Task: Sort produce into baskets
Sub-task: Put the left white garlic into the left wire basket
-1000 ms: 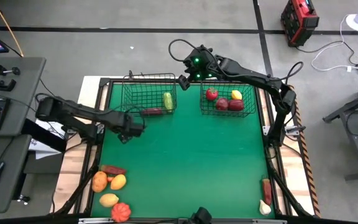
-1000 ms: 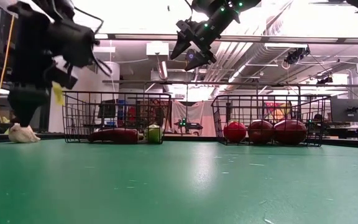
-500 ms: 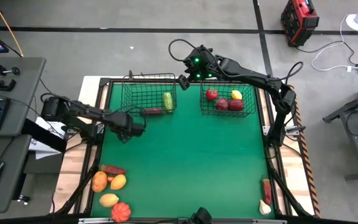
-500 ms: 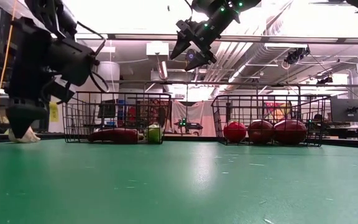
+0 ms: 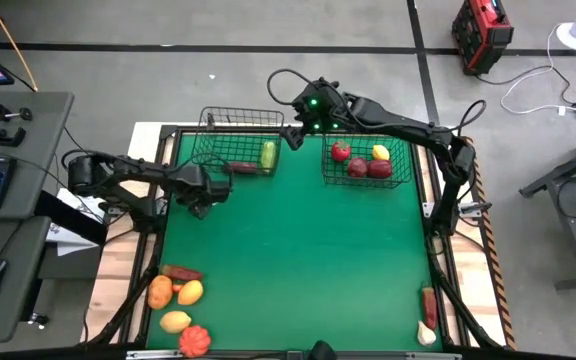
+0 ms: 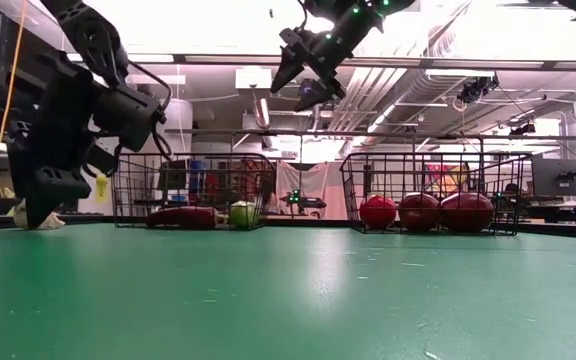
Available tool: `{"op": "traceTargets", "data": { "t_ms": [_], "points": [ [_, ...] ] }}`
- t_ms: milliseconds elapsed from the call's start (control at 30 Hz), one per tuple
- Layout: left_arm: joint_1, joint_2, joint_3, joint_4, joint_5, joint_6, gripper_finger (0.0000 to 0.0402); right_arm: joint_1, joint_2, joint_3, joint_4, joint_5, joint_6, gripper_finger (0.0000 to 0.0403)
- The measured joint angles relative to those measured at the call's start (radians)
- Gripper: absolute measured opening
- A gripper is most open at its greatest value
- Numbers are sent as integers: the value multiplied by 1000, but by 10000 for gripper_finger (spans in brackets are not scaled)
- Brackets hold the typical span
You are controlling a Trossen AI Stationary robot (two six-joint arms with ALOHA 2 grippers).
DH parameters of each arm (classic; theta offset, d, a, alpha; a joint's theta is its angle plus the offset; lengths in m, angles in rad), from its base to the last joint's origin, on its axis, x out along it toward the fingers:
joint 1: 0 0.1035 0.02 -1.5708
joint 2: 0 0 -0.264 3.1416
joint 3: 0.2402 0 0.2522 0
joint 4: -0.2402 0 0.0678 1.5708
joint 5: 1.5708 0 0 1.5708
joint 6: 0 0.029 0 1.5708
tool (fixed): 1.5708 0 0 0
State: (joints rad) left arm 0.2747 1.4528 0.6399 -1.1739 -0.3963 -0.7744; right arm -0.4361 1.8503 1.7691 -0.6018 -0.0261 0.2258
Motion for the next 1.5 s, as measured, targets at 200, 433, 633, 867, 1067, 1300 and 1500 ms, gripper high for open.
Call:
{"op": "traceTargets", "data": {
  "t_ms": [200, 433, 633, 867, 1067, 1300, 1500],
  "points": [
    [5, 0, 0, 58, 35, 52, 354, 18, 0, 0, 0, 0, -7, 369],
    [9, 0, 0, 73, 30, 31, 234, 19, 0, 0, -1, 7, -7, 369],
    [-6, 0, 0, 76, 78, 19, 82, 19, 0, 0, -1, 7, -7, 369],
    [-74, -65, 1, 75, 146, -18, 28, 19, 0, 0, -1, 7, -8, 369],
    [-141, -184, 39, 55, 201, -37, 59, 18, 0, 0, -1, 7, -8, 369],
    [-117, -267, 130, -1, 142, -5, 76, 18, 0, 0, -1, 34, -10, 369],
    [-4, -245, 127, -2, 155, 92, 128, 18, 0, 0, -1, 34, -10, 369]
  ]
}}
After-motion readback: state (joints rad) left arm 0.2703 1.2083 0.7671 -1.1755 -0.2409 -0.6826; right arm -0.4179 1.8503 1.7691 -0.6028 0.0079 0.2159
